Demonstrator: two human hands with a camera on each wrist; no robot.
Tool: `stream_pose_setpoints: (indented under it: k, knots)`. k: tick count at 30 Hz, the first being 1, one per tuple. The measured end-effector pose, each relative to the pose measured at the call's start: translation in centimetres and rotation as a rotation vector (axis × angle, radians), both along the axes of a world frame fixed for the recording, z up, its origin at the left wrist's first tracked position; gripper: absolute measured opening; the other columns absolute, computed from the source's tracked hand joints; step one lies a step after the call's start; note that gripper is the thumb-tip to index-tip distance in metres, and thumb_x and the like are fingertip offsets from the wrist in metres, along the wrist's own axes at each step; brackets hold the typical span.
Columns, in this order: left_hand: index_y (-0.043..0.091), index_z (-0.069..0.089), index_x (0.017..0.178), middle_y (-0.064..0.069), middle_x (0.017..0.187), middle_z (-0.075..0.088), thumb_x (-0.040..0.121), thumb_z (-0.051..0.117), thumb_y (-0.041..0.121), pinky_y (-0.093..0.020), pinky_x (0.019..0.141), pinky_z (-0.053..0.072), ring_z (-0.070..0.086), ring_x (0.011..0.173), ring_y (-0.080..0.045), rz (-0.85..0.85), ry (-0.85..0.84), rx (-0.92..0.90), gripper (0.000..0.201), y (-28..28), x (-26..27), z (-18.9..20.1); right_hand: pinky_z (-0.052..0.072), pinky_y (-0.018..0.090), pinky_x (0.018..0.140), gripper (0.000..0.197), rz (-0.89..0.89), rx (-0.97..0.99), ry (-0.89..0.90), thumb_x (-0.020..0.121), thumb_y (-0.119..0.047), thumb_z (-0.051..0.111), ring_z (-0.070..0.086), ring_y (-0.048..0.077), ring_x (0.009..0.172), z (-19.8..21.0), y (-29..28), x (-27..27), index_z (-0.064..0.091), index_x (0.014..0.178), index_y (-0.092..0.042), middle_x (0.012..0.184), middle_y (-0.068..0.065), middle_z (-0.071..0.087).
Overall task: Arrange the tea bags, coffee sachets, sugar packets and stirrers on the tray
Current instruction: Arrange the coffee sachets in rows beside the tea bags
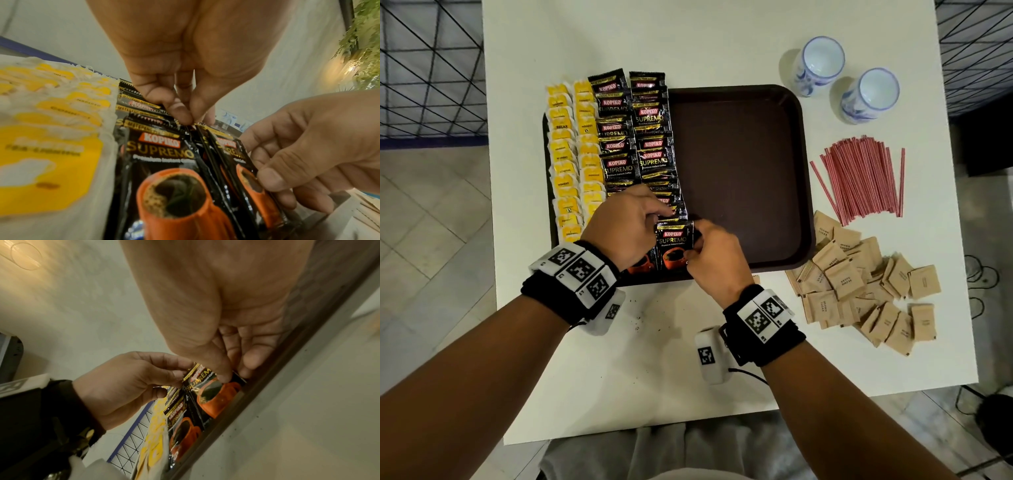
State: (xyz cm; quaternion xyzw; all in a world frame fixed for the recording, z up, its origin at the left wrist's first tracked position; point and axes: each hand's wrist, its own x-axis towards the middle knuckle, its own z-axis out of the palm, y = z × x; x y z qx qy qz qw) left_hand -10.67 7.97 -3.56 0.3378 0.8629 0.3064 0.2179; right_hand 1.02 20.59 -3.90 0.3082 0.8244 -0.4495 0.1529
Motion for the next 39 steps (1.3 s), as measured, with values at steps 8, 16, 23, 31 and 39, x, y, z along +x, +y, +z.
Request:
stream_pose_setpoints:
  k: [8, 16, 23, 31, 39]
  knots:
    - [0.012, 0.076, 0.1, -0.002, 0.097, 0.062, 0.084, 0.057, -0.004, -0.03, 0.072, 0.051, 0.061, 0.083, -0.018, 0.039, 0.042, 0.008, 0.029, -0.1, -0.2, 0.5, 0.048, 0.023, 0.075, 0.04, -0.001, 0.012, 0.034, 0.082, -0.003, 0.057, 0.063, 0.021, 0.084, 0.4, 0.3, 0.0, 0.063, 0.12, -0.014, 0.095, 0.008, 0.068]
    - [0.015, 0.075, 0.098, 0.0, 0.095, 0.063, 0.085, 0.058, -0.001, -0.022, 0.075, 0.044, 0.06, 0.085, -0.014, 0.116, 0.06, -0.021, 0.027, -0.3, -0.2, 0.7, 0.05, 0.026, 0.077, 0.047, 0.027, -0.022, 0.055, 0.081, -0.002, 0.051, 0.064, 0.024, 0.088, 0.4, 0.5, -0.6, 0.064, 0.123, -0.02, 0.099, 0.01, 0.064]
    - [0.019, 0.073, 0.092, 0.01, 0.083, 0.056, 0.083, 0.062, 0.014, -0.025, 0.061, 0.047, 0.055, 0.07, -0.01, 0.026, 0.047, 0.024, 0.015, -1.2, 3.5, 1.6, 0.05, 0.023, 0.086, 0.035, -0.136, 0.104, 0.125, 0.088, -0.011, 0.064, 0.062, 0.01, 0.079, 0.8, 3.1, 2.9, 0.068, 0.122, -0.018, 0.095, 0.002, 0.067]
    - [0.015, 0.073, 0.095, 0.002, 0.094, 0.064, 0.081, 0.064, 0.015, -0.031, 0.064, 0.055, 0.063, 0.077, -0.019, -0.027, 0.066, 0.011, 0.017, -0.7, 9.8, 0.3, 0.05, 0.022, 0.07, 0.015, -0.198, 0.181, -0.019, 0.082, -0.025, 0.076, 0.062, 0.003, 0.072, 1.4, 6.6, 11.3, 0.07, 0.095, -0.024, 0.08, -0.01, 0.066]
    - [0.018, 0.075, 0.09, 0.003, 0.094, 0.065, 0.073, 0.08, 0.01, -0.021, 0.071, 0.043, 0.06, 0.088, -0.015, 0.216, 0.164, -0.122, 0.019, -3.6, 11.2, -0.6, 0.054, 0.037, 0.075, 0.059, -0.097, 0.269, -0.19, 0.073, -0.051, 0.078, 0.059, 0.021, 0.1, -0.2, 4.1, 12.3, 0.054, 0.114, -0.017, 0.121, -0.003, 0.05]
